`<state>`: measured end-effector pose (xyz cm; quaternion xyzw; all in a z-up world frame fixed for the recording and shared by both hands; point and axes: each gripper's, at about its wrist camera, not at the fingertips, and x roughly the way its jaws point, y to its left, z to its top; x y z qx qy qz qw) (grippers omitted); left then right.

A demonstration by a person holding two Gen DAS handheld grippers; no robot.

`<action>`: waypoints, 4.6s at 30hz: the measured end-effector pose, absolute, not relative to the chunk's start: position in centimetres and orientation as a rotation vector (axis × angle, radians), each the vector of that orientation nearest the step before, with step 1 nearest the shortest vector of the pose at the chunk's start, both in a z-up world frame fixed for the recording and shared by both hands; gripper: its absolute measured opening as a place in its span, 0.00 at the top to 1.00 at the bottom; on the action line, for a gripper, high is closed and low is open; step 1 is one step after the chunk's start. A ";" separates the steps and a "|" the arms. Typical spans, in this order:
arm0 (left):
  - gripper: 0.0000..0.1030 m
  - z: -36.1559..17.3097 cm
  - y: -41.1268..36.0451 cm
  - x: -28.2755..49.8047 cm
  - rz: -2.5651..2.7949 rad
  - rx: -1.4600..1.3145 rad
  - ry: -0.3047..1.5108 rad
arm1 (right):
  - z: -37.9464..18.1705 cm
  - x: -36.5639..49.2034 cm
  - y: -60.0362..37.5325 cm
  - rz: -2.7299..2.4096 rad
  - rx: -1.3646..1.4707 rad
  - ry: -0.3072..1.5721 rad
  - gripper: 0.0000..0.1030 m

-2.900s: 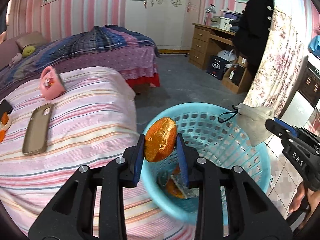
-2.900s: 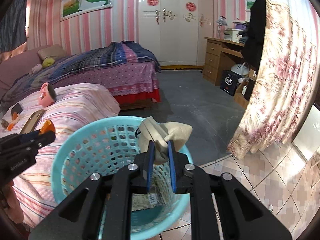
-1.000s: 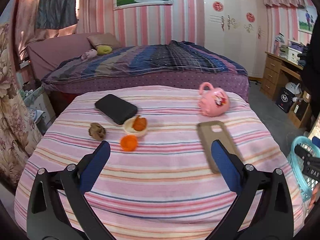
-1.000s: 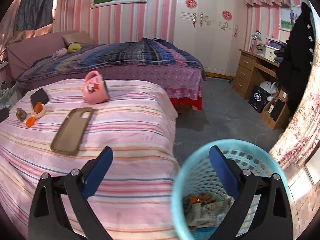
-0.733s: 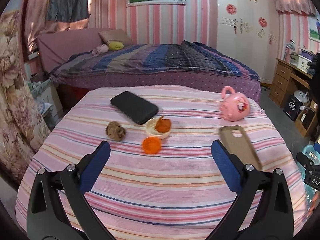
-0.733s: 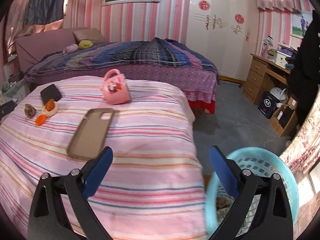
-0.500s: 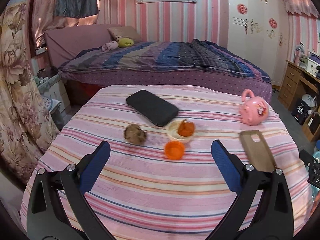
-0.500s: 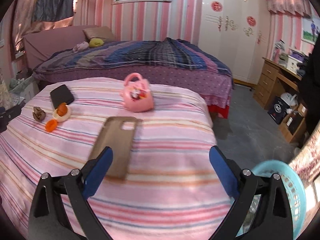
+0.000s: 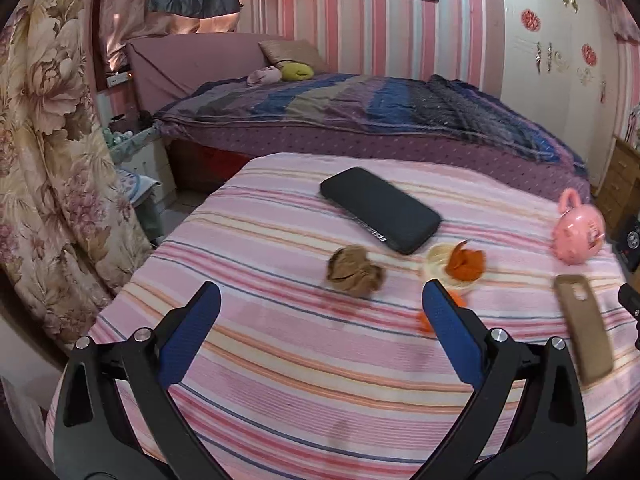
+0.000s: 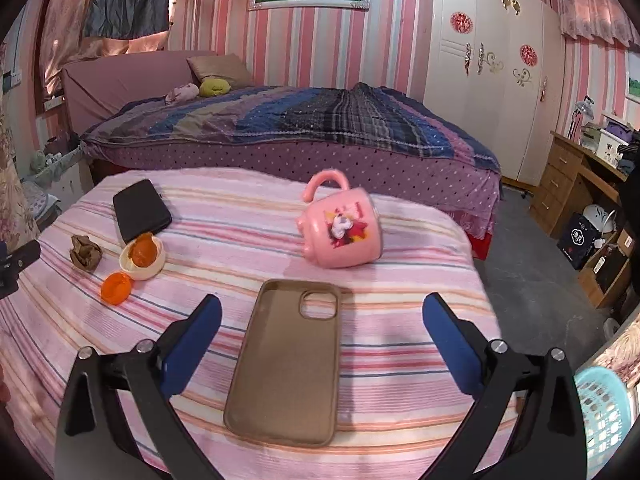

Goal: Collect trash
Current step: 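Grasp the small brown crumpled ball with the left tool, then grasp the orange peel with the right tool while the left tool holds the ball, then carry the brown ball in the left tool while the right tool carries the peel to the basket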

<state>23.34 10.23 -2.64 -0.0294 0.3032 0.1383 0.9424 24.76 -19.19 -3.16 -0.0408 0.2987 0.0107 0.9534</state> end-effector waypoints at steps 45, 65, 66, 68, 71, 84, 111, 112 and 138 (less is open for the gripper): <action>0.78 -7.3 12.0 31.2 0.085 -0.094 0.776 | -5.7 28.6 -14.6 0.087 -0.091 0.685 0.05; 0.81 -6.8 19.6 29.7 0.181 -0.221 0.782 | -6.3 33.6 -2.3 0.321 -0.215 0.715 0.65; 0.81 -6.8 19.7 29.8 0.182 -0.220 0.784 | -6.1 33.4 -2.3 0.321 -0.227 0.702 0.74; 0.81 -7.0 19.7 29.8 0.181 -0.224 0.789 | -6.1 33.0 -2.2 0.316 -0.240 0.686 0.77; 0.79 -7.2 19.8 29.7 0.177 -0.235 0.795 | -6.0 32.3 -2.6 0.321 -0.230 0.677 0.82; 0.83 -8.3 19.8 29.3 0.165 -0.266 0.829 | -4.2 29.4 -7.4 0.287 -0.156 0.643 0.85; 0.84 -4.5 2.6 21.0 -0.029 -0.139 0.738 | -2.4 19.9 -23.0 0.123 -0.089 0.639 0.85; 0.84 -4.2 1.5 20.5 -0.029 -0.117 0.726 | -2.3 19.6 -23.6 0.116 -0.087 0.638 0.85; 0.84 -2.5 -26.4 14.9 -0.411 0.009 0.741 | -1.1 7.7 -48.2 -0.199 0.045 0.615 0.85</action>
